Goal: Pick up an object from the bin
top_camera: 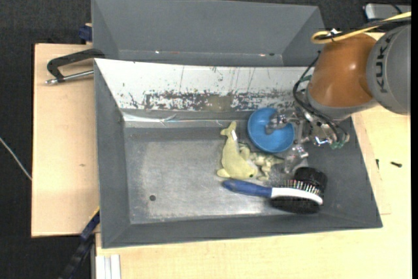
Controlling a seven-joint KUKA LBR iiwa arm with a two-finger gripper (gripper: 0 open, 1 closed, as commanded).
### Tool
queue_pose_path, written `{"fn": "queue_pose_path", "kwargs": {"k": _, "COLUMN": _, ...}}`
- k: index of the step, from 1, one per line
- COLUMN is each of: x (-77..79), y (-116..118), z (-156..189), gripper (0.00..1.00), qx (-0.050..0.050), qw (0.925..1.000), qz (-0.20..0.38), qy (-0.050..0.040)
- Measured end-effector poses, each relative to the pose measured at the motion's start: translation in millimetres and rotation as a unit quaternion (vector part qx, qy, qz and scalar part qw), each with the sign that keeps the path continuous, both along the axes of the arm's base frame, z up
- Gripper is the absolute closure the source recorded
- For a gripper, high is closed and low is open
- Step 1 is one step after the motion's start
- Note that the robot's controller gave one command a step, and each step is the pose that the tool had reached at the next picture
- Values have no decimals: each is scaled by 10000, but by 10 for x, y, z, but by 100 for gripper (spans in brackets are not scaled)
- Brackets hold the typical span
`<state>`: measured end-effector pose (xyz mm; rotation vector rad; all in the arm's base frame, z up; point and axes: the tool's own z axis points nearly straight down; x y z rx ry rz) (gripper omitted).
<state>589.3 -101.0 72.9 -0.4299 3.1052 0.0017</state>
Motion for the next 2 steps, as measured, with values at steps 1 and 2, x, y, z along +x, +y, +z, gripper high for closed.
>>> {"fn": "queue_pose_path", "kwargs": {"k": 1, "x": -4, "y": -11, "z": 20, "gripper": 100, "qx": -8, "qw": 10000, "qz": 7, "qy": 16}}
{"fn": "queue_pose_path", "kwargs": {"k": 2, "x": -24, "y": -1, "z": 1457, "gripper": 100, "qx": -23, "qw": 9968, "qz": 804, "qy": -36}}
